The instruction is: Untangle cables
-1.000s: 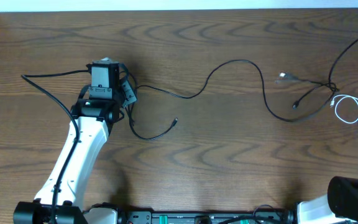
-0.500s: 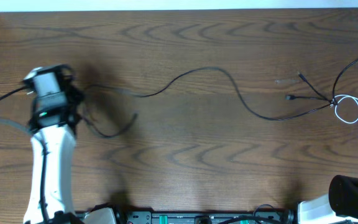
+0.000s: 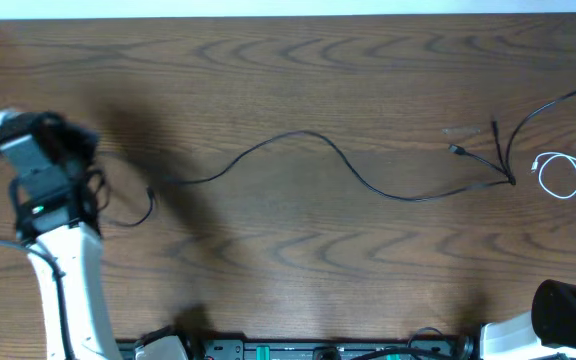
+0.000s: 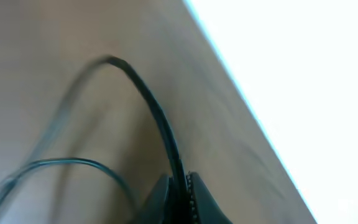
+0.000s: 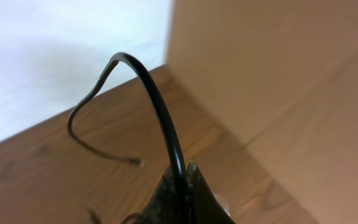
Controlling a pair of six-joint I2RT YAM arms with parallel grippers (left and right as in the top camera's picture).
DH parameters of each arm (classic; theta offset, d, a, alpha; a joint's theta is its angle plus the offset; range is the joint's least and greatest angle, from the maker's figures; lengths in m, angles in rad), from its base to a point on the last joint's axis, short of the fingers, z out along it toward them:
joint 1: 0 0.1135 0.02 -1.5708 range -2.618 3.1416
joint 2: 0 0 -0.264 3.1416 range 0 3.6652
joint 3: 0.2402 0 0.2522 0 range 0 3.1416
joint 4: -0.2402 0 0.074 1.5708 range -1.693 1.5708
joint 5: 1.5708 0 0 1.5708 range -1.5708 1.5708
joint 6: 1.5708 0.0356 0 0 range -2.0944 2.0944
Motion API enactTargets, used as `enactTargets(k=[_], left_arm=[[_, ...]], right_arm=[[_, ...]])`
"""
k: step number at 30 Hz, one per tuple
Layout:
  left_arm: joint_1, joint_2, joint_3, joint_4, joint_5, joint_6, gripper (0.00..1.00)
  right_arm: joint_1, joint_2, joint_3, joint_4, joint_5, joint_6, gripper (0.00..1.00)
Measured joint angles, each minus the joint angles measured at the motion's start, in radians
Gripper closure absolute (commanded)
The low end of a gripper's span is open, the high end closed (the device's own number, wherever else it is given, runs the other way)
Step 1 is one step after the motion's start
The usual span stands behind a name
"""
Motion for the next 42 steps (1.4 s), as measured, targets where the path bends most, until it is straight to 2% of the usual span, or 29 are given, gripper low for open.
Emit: enactTargets(k=[6,10,12,13,14,15,16,17,18,24,34,36,39,42], left_arm=[[-0.364,0.007,0.000,0.043,0.162,0.155,0.92],[-0.603,0.026,0.000,0.045,0.193,0.248,0.93],[-0.682,0.043,0.000,0.045,0.188,0.272,0.92],[-0.719,0.056,0.000,0.046,0.185,0.281,0.89],[-0.743,0.068,0.000,0.045,0.181,0.287,0.84],[-0.765,0.081,0.000,0.044,0.179,0.295,0.72],[-0.779,0.093,0.000,0.044,0.174,0.306,0.55],[-0.789,0.103,0.000,0.043,0.172,0.309,0.29],[-0.796,0.110,0.000,0.043,0.166,0.309,0.12],[-0.835,0.120,0.000,0.047,0.173,0.309,0.11],[-0.977,0.137,0.000,0.106,0.348,0.392,0.10],[-1.000,0.180,0.022,0.028,0.364,0.412,0.10],[-1.012,0.291,0.129,-0.172,0.362,0.449,0.11],[-1.019,0.435,0.326,-0.365,0.323,0.510,0.10]], right_arm=[[0.000,0.000,-0.001,-0.069,-0.134,0.003,0.99],[0.000,0.005,-0.001,-0.106,-0.161,0.003,0.99],[0.000,0.006,-0.001,-0.111,-0.169,0.003,0.99],[0.000,0.006,-0.001,-0.112,-0.172,0.003,0.99],[0.000,0.006,-0.001,-0.113,-0.174,0.003,0.99],[0.000,0.006,-0.001,-0.114,-0.176,0.003,0.99],[0.000,0.006,-0.001,-0.117,-0.177,0.003,0.99],[0.000,0.006,-0.002,-0.120,-0.180,0.003,0.99],[0.000,0.006,-0.002,-0.122,-0.185,0.003,0.99],[0.000,0.006,-0.002,-0.139,-0.249,0.004,0.99],[0.000,0.006,-0.002,-0.186,-0.318,0.003,0.99],[0.000,0.006,-0.002,-0.188,-0.322,0.004,0.99],[0.000,0.006,-0.002,-0.191,-0.325,0.004,0.99],[0.000,0.006,-0.002,-0.192,-0.327,0.004,0.99]])
